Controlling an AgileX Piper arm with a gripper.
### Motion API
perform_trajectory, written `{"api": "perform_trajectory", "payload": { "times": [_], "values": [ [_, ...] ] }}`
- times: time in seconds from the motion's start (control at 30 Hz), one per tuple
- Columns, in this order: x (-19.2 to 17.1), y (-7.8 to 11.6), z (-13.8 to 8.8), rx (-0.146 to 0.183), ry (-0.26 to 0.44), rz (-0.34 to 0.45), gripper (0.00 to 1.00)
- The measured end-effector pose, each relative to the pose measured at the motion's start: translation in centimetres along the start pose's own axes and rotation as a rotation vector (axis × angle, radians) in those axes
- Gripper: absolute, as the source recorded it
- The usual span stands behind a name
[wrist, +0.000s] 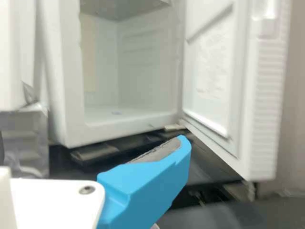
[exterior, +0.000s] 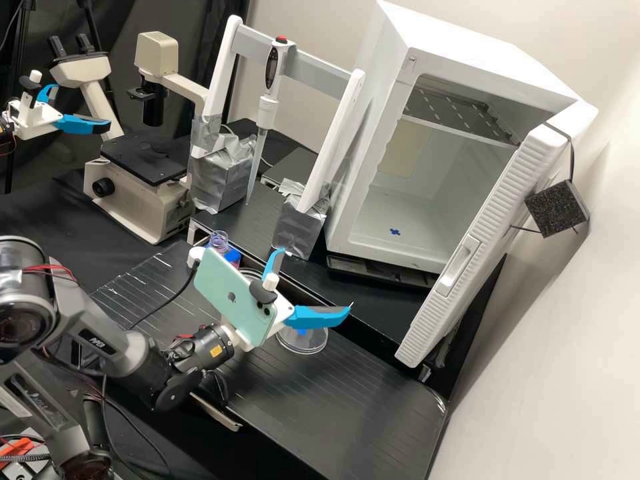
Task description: Close the lid
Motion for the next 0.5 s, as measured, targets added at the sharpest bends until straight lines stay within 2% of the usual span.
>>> {"api": "perform_trajectory", "payload": {
  "times": [0.13,0.27,0.5],
  "values": [
    [-0.9,0.0,1.0,-0.01,-0.055,-0.003,1.0],
    [-1.3,-0.2,1.7,0.01,-0.094,-0.012,1.0],
    [-1.4,-1.0,2.3,0.027,-0.121,-0.054,1.0]
  ]
}}
